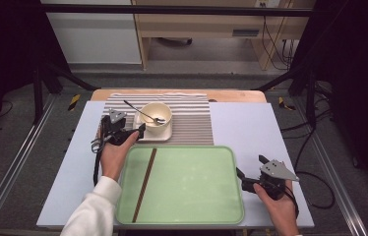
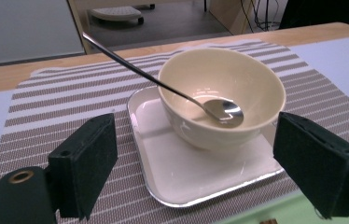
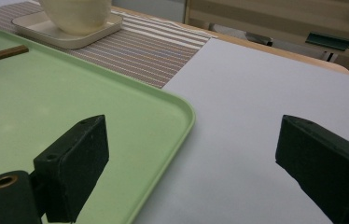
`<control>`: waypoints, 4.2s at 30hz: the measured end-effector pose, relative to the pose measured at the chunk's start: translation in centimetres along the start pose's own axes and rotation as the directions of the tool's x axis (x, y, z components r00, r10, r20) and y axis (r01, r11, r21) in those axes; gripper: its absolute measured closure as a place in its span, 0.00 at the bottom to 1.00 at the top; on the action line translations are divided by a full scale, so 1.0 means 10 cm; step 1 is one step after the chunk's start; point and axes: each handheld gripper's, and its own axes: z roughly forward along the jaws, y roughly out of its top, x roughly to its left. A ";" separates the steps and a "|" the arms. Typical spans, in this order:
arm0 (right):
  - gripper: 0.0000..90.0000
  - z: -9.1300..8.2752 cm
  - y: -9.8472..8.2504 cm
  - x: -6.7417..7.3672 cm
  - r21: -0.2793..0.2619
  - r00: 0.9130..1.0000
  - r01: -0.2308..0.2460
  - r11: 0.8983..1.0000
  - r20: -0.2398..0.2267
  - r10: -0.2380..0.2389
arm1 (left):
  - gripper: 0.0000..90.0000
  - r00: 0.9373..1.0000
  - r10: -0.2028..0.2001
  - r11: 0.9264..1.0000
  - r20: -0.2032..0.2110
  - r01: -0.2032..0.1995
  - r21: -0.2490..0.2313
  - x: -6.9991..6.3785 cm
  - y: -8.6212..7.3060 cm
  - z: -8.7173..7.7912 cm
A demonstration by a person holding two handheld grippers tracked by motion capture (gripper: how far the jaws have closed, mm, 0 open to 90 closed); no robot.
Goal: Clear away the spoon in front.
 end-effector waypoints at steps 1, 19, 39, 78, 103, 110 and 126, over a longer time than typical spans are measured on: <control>0.11 0.00 0.00 0.00 -0.001 1.000 0.000 1.000 -0.001 0.000 | 0.16 1.000 -0.002 1.000 -0.002 0.002 -0.002 0.00 0.01 0.02; 0.11 -0.01 -0.01 -0.01 -0.001 1.000 -0.008 1.000 0.001 0.008 | 0.38 0.998 -0.047 0.998 -0.048 0.045 -0.041 0.14 0.01 0.35; 0.11 0.01 -0.02 0.00 0.013 1.000 -0.002 1.000 0.000 0.002 | 0.50 0.990 -0.138 0.983 -0.024 0.134 -0.129 0.33 -0.05 0.67; 0.11 0.02 -0.03 0.00 0.025 1.000 0.006 1.000 -0.001 -0.006 | 0.92 0.954 -0.272 0.924 0.124 0.295 -0.244 0.37 -0.04 0.66; 0.11 0.01 -0.02 0.01 0.012 1.000 0.010 1.000 0.000 -0.010 | 0.99 0.971 -0.178 0.898 0.159 0.227 -0.378 0.07 0.26 0.10; 0.11 0.01 -0.02 0.01 0.010 1.000 0.010 1.000 0.000 -0.010 | 0.99 0.973 -0.138 0.895 0.186 0.203 -0.398 0.01 0.34 -0.12; 0.11 0.02 0.00 0.03 0.002 1.000 0.024 1.000 0.003 -0.024 | 0.99 0.965 -0.003 0.964 0.262 0.073 -0.257 -0.25 0.44 -0.74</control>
